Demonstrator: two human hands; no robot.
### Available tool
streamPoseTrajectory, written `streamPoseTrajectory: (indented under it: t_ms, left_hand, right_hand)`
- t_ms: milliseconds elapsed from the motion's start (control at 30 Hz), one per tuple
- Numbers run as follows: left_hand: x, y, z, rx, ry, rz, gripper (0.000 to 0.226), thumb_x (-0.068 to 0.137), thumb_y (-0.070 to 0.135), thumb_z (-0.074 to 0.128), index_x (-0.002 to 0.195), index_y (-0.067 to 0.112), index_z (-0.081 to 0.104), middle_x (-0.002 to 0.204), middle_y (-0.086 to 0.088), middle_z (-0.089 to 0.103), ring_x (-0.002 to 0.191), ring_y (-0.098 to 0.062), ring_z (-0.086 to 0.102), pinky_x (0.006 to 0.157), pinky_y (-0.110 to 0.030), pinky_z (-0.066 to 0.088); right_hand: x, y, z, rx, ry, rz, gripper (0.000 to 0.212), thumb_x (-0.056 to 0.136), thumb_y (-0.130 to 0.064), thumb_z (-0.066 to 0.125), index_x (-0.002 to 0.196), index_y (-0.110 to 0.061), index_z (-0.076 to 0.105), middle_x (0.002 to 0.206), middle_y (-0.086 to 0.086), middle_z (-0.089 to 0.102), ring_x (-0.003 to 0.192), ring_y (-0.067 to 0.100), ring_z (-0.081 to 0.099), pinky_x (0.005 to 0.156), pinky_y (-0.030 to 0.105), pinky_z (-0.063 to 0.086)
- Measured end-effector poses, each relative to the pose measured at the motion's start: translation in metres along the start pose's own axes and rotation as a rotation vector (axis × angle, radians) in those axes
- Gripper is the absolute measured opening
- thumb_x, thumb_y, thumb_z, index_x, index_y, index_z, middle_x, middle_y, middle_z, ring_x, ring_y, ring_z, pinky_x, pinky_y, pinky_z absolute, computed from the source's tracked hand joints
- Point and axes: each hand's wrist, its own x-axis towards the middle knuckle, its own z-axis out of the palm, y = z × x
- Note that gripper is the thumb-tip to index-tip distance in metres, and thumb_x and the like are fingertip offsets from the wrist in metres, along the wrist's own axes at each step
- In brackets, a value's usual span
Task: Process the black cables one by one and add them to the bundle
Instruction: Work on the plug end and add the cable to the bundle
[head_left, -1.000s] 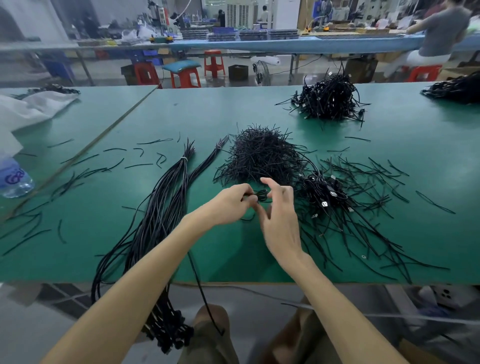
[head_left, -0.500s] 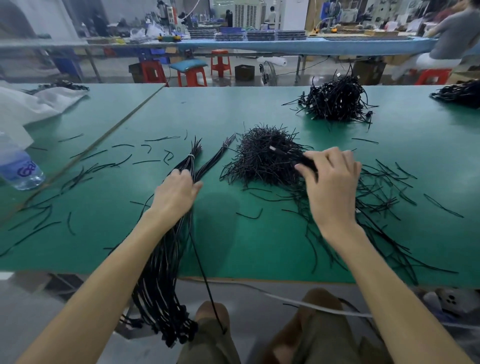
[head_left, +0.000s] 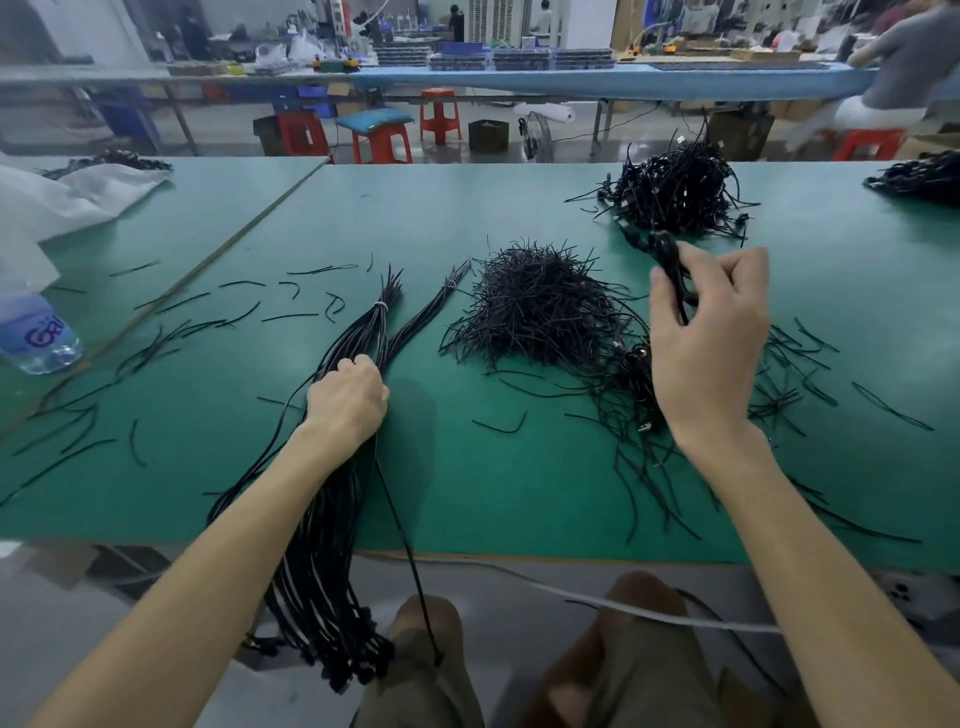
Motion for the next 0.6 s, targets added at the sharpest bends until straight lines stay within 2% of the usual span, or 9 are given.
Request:
streamPoseTrajectory:
  t_ms: [100,167,233,267,333,400,467,533,600]
  left_hand:
    - [0.003,-0.005,0.0,-0.091,0.042,-0.039,0.014,0.103,0.014,0.041,0.093,0.005,0.045,0.084,-0.008,0.05,0.078,-0.032,0.051,0.068,-0.039,0.037]
    - [0.002,-0.008,0.002,-0.13,0.066,-0.044,0.018,0.103,0.015,0.042,0.089,0.005,0.046,0.075,-0.005,0.047,0.071,-0.031,0.05,0.064,-0.038,0.035]
    - [0.001,-0.01,0.003,-0.191,0.086,-0.067,0.021,0.102,0.02,0.043,0.089,0.004,0.048,0.074,-0.005,0.051,0.064,-0.026,0.048,0.061,-0.037,0.034]
    - [0.001,-0.01,0.004,-0.233,0.1,-0.081,0.023,0.102,0.023,0.043,0.09,0.005,0.049,0.074,-0.005,0.053,0.062,-0.022,0.048,0.059,-0.037,0.033]
    - [-0.001,-0.013,0.003,-0.353,0.143,-0.1,0.026,0.1,0.029,0.046,0.089,0.007,0.053,0.074,-0.004,0.057,0.062,-0.019,0.05,0.055,-0.036,0.034]
    - [-0.003,-0.013,0.001,-0.521,0.17,-0.082,0.025,0.098,0.03,0.049,0.085,0.01,0.057,0.071,-0.002,0.06,0.06,-0.019,0.053,0.054,-0.033,0.038]
    - [-0.003,-0.012,-0.003,-0.672,0.161,-0.047,0.027,0.097,0.028,0.05,0.08,0.008,0.057,0.065,-0.002,0.059,0.054,-0.017,0.048,0.053,-0.032,0.039]
    - [-0.004,-0.008,-0.011,-0.863,0.107,-0.02,0.029,0.096,0.022,0.048,0.072,0.007,0.053,0.057,-0.002,0.056,0.046,-0.013,0.046,0.048,-0.027,0.039]
    - [-0.007,0.001,-0.023,-1.018,0.038,0.032,0.027,0.098,0.016,0.048,0.072,0.009,0.052,0.055,0.0,0.054,0.041,-0.01,0.047,0.043,-0.022,0.038]
  right_hand:
    - [0.008,-0.01,0.002,-0.043,0.038,-0.1,0.029,0.102,-0.022,0.058,0.124,-0.004,0.065,0.101,0.002,0.042,0.077,0.002,0.035,0.064,0.003,0.039]
    - [0.008,-0.008,0.012,-0.135,-0.02,-0.105,0.025,0.101,-0.017,0.06,0.122,-0.004,0.064,0.102,0.005,0.045,0.074,0.007,0.041,0.063,0.01,0.043]
    - [0.002,0.005,0.024,-0.257,-0.174,-0.022,0.02,0.1,-0.008,0.06,0.118,-0.002,0.063,0.103,0.009,0.045,0.076,0.019,0.05,0.066,0.029,0.054]
    - [-0.003,0.014,0.031,-0.328,-0.27,0.045,0.016,0.099,-0.005,0.06,0.114,-0.001,0.063,0.104,0.009,0.043,0.08,0.024,0.053,0.069,0.035,0.055]
    - [-0.015,0.029,0.042,-0.457,-0.453,0.18,0.015,0.099,-0.01,0.063,0.109,0.0,0.058,0.113,0.014,0.043,0.095,0.03,0.052,0.08,0.04,0.052]
    - [-0.025,0.036,0.049,-0.565,-0.592,0.276,0.034,0.1,-0.025,0.064,0.118,0.002,0.052,0.127,0.02,0.04,0.112,0.035,0.045,0.094,0.042,0.046]
    - [-0.032,0.036,0.055,-0.601,-0.598,0.247,0.039,0.101,-0.028,0.062,0.123,0.001,0.049,0.13,0.021,0.039,0.117,0.036,0.041,0.099,0.042,0.041]
    - [-0.038,0.027,0.061,-0.586,-0.532,0.123,0.027,0.098,-0.013,0.062,0.121,-0.003,0.051,0.129,0.019,0.04,0.117,0.036,0.04,0.099,0.043,0.036]
    - [-0.044,0.015,0.066,-0.493,-0.488,0.026,0.028,0.095,-0.003,0.059,0.122,-0.005,0.054,0.126,0.016,0.043,0.115,0.033,0.041,0.098,0.042,0.034]
